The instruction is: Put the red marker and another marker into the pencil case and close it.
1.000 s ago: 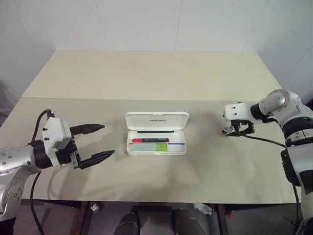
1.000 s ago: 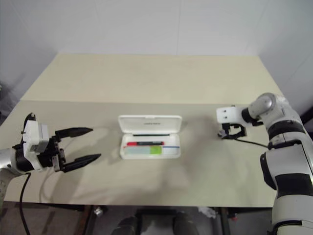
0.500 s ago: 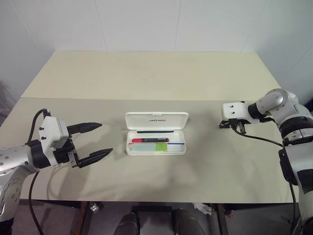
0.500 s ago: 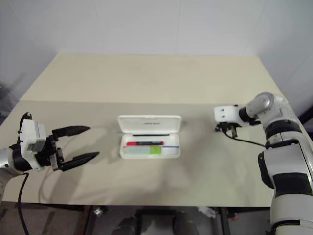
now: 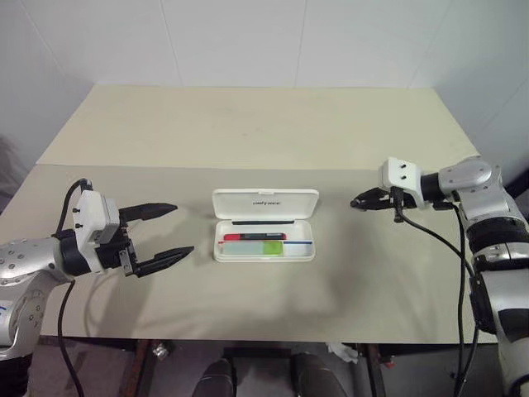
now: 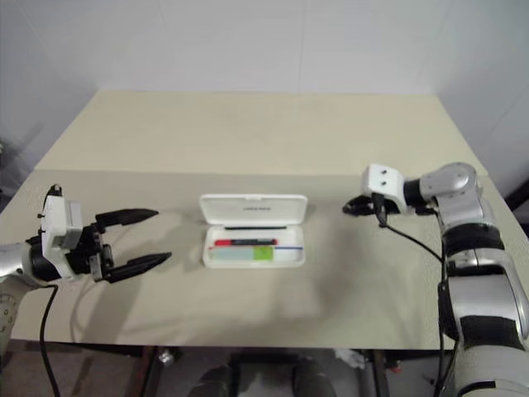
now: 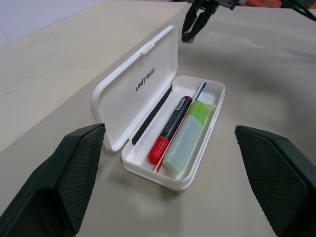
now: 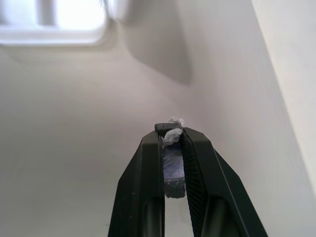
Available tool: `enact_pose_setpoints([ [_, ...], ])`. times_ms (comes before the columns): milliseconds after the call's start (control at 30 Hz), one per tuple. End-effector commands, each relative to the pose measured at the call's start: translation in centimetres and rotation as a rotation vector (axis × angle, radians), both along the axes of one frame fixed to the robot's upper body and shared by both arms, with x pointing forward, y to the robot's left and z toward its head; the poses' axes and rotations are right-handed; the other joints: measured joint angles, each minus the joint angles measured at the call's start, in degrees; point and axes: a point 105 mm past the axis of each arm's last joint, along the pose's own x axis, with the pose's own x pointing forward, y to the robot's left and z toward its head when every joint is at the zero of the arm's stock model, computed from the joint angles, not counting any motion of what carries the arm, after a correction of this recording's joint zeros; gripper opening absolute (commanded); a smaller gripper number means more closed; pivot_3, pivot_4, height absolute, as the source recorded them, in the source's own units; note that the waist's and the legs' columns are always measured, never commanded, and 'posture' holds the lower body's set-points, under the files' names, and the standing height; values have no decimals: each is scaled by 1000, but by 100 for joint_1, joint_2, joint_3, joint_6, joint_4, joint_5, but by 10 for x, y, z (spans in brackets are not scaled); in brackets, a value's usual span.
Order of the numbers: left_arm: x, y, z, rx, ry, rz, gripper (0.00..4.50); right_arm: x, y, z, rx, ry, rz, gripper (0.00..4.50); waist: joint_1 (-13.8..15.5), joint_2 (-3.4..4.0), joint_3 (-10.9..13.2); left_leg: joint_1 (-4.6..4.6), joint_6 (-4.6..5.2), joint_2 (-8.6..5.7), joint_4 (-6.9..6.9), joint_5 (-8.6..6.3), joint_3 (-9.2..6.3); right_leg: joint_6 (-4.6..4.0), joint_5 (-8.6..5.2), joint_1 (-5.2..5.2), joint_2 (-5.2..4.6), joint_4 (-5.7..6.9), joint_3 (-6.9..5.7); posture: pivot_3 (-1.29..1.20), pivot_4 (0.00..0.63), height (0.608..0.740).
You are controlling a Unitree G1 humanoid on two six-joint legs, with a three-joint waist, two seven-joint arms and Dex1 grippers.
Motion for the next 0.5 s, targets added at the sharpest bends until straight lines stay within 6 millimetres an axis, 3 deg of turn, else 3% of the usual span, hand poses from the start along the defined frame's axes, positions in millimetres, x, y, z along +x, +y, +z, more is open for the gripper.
enact_pose_setpoints([
  [33, 3, 0, 5, 17, -31, -17, 4500, -22, 12, 27, 62, -26, 72, 252, 9, 0, 0, 0, 0, 0, 0, 0, 0, 0, 0, -1, 0, 1, 0, 0, 150, 740],
  [267, 12, -5, 0, 32, -17, -58, 4500, -48, 48, 16, 53, -3, 140, 252, 14, -1, 0, 1, 0, 1, 7, 0, 0, 0, 0, 0, 1, 7, 0, 0, 150, 740],
  [500, 16, -16, -7, 38, 6, -131, 4500, -54, 80, -2, 31, 15, 181, 252, 23, -4, -2, -3, 0, -1, 9, 0, -1, 0, 0, -2, -2, 4, 0, 0, 150, 740],
])
